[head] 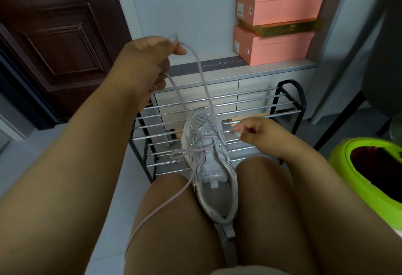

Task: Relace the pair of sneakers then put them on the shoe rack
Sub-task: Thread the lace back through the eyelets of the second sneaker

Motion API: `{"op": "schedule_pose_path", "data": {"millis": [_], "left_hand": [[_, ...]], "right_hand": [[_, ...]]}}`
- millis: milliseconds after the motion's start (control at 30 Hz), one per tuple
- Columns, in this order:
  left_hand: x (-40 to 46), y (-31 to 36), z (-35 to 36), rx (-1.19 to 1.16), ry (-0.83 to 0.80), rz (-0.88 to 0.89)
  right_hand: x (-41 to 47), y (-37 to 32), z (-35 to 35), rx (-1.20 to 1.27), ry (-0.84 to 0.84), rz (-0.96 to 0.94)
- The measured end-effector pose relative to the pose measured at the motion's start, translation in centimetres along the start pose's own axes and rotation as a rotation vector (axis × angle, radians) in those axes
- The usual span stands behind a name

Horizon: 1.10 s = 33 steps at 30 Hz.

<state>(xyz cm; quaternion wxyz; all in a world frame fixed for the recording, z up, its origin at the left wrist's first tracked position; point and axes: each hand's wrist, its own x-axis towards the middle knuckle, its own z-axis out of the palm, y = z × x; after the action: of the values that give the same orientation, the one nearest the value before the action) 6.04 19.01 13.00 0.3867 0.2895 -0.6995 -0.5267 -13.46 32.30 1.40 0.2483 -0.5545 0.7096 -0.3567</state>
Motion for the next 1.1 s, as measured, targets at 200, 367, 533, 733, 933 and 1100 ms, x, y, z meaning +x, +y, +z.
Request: {"op": "schedule_pose_path", "data": {"millis": [200,367,533,733,933,1100], "left_hand": [[-1.3,1.8,1.8,0.168,-0.321,0.056],[-0.6,1.9,1.3,0.040,-0.190,0.105],[-0.7,1.7,1.4,0.046,-0.206,0.083],[0.1,1.3,0.9,-0.030,-0.051,0.071],[-0.1,1.1,1.1,0.067,0.062,0.009],[-2.3,0.0,3.1,0.432,0.193,0.012]], "right_hand": [[0.3,-2.3,0.5,0.251,0.141,-0.218],[0.0,-1.6,0.5,0.452,0.048,-0.182],[-0.1,-1.3,0.6,0.856,-0.302,-0.264],[-0.6,-0.8,1.0,0.609,-0.382,-0.221],[-0.6,-0.3,0.9,0.462,-0.134,0.038],[-0.1,0.5,1.1,0.816,0.092,0.132]]}}
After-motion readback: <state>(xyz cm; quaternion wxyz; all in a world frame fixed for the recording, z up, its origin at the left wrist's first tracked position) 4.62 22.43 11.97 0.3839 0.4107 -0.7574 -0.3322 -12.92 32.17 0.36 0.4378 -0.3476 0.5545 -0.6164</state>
